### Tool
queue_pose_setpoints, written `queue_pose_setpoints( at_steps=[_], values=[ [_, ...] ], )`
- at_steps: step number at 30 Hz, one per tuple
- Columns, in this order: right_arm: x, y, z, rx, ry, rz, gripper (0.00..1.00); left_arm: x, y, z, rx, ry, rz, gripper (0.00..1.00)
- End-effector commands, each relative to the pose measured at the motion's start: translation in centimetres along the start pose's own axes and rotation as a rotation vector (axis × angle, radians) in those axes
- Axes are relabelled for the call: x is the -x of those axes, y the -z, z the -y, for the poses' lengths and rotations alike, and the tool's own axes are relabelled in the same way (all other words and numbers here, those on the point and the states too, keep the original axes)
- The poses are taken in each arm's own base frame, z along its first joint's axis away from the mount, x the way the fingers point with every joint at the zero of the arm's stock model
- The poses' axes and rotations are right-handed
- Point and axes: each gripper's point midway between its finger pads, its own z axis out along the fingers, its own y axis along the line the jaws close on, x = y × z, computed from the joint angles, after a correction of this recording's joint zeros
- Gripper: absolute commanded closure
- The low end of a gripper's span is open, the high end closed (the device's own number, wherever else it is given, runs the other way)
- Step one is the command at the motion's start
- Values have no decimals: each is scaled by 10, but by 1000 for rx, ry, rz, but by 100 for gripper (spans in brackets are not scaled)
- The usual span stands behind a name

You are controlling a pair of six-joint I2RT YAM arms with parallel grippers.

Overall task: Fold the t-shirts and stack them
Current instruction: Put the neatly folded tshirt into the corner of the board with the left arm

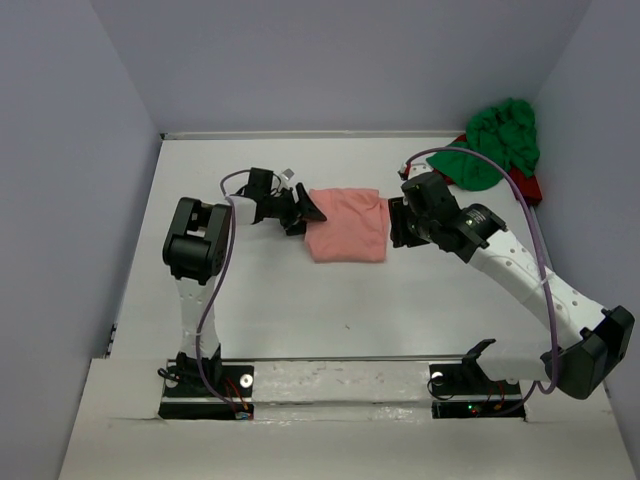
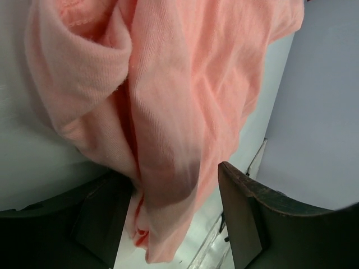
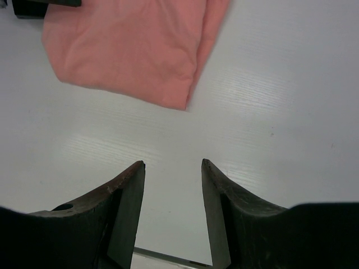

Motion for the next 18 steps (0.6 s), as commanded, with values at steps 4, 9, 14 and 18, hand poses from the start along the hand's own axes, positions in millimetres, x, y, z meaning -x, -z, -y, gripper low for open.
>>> queue_pose_setpoints(
  at_steps=[4, 9, 14, 18],
  values=[
    [6, 1, -2, 4, -2, 23, 49, -15, -19, -14, 65, 30, -39, 49],
    [4, -3, -2, 0, 2, 12, 49, -8, -17, -13, 88, 13, -30, 77],
    [3, -5, -2, -2, 4, 11, 49, 3, -15, -18, 171, -6, -21, 100],
    [-1, -7, -4, 7, 3, 4, 49, 34, -4, -12, 280, -135, 46, 100]
  ],
)
